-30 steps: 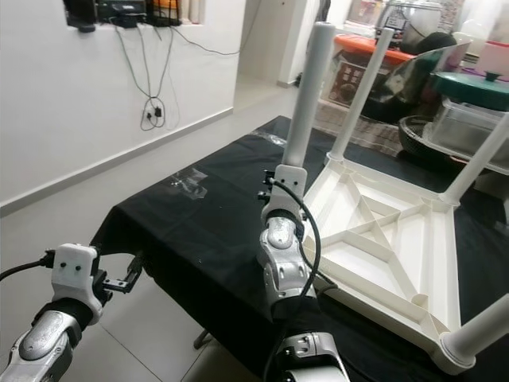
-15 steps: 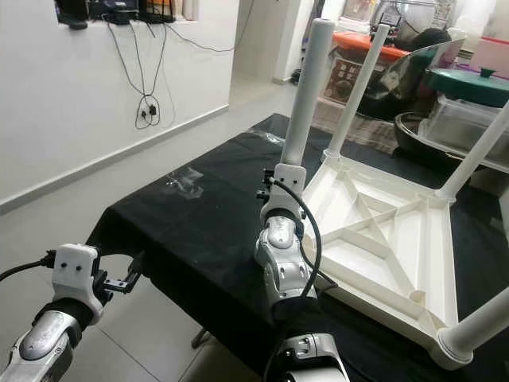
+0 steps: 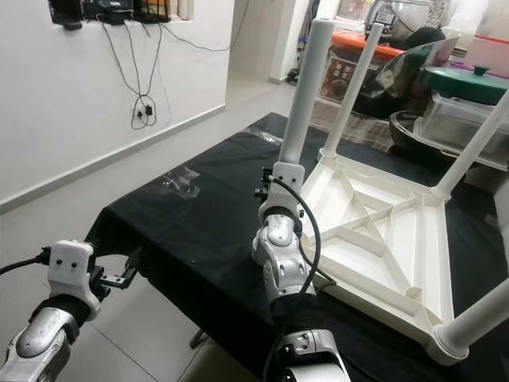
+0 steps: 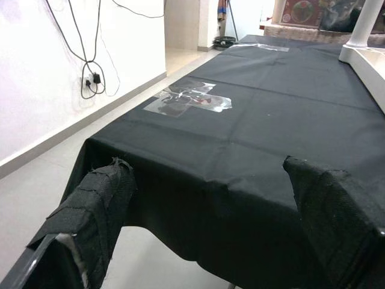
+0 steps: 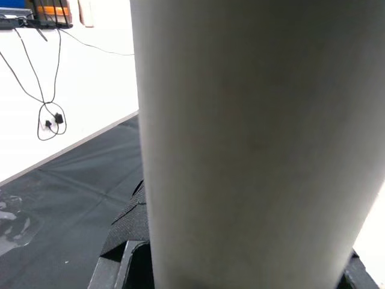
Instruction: Building children table
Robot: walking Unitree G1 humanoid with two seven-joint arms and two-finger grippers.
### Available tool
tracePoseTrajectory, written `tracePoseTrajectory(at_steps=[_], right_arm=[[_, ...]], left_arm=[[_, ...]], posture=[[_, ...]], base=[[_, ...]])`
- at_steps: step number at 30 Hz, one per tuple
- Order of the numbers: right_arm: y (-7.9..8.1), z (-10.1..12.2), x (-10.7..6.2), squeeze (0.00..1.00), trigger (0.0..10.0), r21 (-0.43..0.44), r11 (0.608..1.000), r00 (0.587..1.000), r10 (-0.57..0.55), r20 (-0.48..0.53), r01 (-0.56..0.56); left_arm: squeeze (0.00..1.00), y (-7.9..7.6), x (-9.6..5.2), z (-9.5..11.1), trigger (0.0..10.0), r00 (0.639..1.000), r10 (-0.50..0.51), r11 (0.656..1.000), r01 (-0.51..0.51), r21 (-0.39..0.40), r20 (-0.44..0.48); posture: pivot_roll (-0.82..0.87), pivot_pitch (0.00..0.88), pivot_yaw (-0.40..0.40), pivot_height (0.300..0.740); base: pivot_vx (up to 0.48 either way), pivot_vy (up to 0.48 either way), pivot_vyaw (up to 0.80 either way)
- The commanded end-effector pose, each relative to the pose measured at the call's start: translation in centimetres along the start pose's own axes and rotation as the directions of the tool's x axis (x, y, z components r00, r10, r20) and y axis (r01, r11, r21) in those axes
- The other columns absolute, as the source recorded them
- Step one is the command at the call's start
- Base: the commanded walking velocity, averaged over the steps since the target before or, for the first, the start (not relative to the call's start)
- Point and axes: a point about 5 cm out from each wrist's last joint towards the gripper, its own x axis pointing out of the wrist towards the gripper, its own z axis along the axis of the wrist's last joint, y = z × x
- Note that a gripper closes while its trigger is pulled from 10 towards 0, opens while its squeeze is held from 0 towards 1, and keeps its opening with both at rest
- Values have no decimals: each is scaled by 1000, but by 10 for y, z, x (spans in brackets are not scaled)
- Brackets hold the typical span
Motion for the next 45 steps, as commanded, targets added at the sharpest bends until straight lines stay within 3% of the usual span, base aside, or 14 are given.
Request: tracePoseTrajectory(at_steps=[1,26,45], right_arm=[[-15,-40,-4,0,10000,-43,998,985,-48,-168,42],[-14,-36,-1,0,10000,-27,999,986,-31,-163,27],[-11,-17,0,0,10000,-1,1000,994,-14,-105,14]], left_arm=[[0,-1,0,-1,10000,1000,-14,1000,14,-11,1],[0,-5,0,-1,10000,999,-32,999,32,-19,9],[0,-7,2,-3,10000,999,-41,999,42,-20,11]], posture=[[105,0,-100,740],[104,0,-104,740],[96,0,-105,740]], base=[[322,0,0],[13,0,0],[0,0,0]])
